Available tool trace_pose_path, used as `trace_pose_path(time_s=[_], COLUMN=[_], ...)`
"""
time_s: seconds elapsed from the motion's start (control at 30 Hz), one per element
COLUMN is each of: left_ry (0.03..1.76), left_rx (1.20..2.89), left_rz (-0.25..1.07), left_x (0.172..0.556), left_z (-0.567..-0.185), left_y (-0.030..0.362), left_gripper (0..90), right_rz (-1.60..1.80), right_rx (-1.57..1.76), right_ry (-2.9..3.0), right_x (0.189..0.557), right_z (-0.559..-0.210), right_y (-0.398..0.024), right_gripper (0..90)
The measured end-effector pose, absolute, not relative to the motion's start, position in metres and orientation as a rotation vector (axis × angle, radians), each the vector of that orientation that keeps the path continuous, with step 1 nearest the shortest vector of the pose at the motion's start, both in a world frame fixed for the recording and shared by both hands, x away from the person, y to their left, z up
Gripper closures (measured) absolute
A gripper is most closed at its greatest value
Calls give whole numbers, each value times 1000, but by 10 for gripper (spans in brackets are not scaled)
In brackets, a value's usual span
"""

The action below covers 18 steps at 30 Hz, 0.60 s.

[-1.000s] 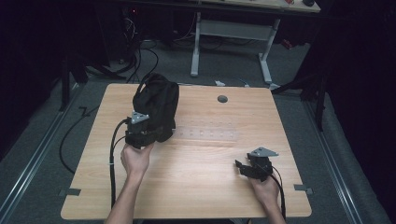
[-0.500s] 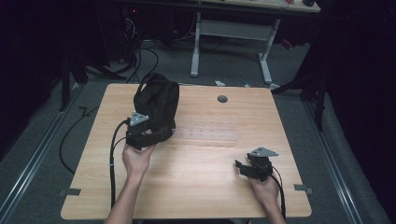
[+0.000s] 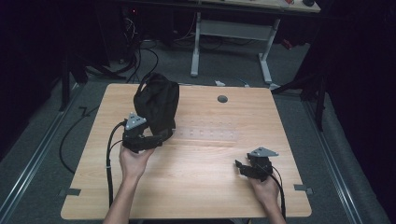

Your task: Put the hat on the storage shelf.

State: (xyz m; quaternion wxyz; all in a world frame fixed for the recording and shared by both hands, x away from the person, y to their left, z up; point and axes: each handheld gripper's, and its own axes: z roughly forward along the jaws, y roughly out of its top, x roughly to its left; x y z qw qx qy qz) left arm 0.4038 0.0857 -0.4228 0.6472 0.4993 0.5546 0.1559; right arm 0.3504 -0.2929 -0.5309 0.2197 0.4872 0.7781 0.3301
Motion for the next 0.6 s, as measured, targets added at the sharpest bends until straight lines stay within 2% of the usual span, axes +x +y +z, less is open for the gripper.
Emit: trace_pose_path(time_s=[0.6], left_ry=[1277], left_rx=[1141], left_rz=[344], left_x=[382], left_z=[-434], left_y=[106], left_gripper=[216], right_rz=[913], right_rx=[1348], right_ry=[2152], right_x=[350], right_z=[-531], right_y=[-293], right_gripper=[373])
